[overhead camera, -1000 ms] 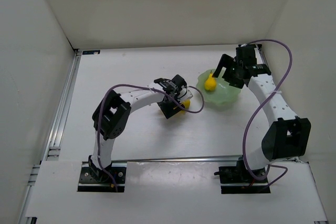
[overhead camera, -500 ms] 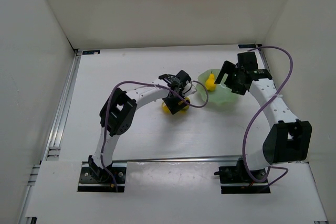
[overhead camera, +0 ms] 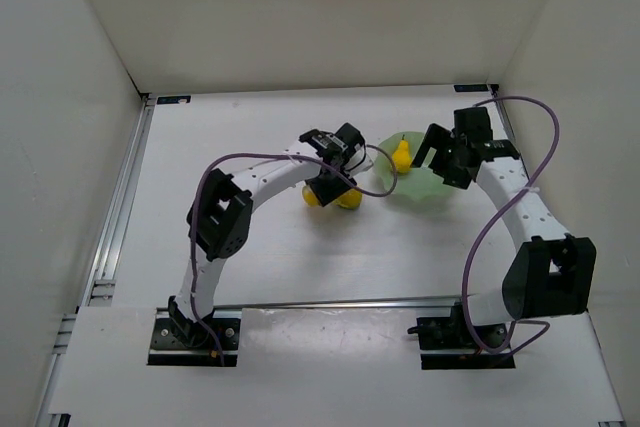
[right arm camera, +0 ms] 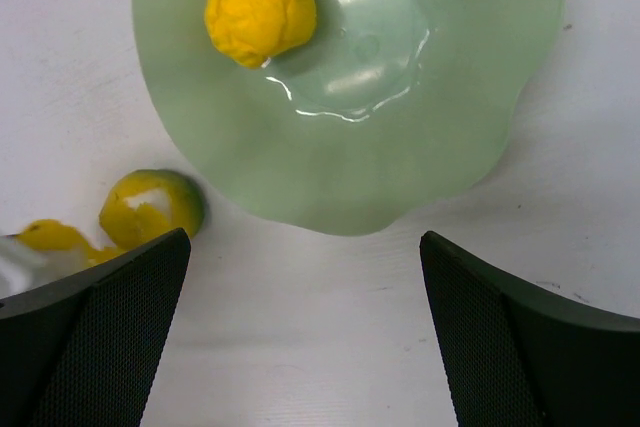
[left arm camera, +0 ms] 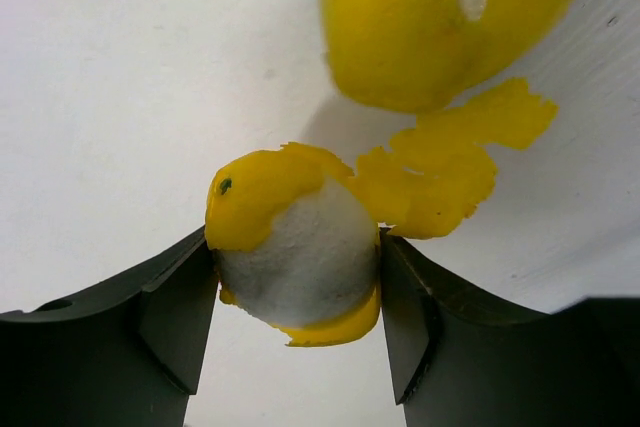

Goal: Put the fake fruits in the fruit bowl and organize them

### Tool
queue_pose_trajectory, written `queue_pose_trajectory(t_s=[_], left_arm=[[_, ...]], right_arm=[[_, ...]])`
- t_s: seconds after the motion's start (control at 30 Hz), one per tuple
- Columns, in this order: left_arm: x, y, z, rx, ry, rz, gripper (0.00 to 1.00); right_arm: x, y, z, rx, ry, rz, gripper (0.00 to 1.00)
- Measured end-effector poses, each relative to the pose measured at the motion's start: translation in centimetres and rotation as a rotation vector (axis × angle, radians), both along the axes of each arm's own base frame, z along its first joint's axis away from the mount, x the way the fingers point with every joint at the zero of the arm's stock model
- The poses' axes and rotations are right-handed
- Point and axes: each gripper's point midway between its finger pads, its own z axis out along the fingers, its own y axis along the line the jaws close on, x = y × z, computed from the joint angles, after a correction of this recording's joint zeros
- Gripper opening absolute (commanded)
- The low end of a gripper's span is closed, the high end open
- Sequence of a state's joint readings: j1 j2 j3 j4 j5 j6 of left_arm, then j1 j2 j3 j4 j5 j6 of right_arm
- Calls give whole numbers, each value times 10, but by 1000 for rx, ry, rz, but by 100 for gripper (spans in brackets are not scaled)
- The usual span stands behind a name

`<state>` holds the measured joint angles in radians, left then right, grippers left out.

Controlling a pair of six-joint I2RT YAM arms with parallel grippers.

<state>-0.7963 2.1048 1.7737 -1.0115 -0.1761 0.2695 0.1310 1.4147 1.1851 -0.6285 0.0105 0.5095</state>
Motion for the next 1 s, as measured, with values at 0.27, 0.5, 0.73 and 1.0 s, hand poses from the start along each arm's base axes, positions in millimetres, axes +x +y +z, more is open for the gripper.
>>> queue_pose_trajectory(t_s=[0.27, 0.5, 0.73, 1.0], left_arm=[[48, -35, 103, -144, -276, 8, 50], [70, -117, 144, -348, -458, -39, 55], [87, -189, 118, -476, -498, -80, 84], [91, -202, 117, -522, -518, -62, 100]], right_arm=[[-22, -28, -25, 12, 29, -119, 100], [-24, -78, 4, -10, -95, -321, 100], [-28, -109, 20, -66, -172, -444, 100], [-38, -116, 30, -99, -243, -465, 100]])
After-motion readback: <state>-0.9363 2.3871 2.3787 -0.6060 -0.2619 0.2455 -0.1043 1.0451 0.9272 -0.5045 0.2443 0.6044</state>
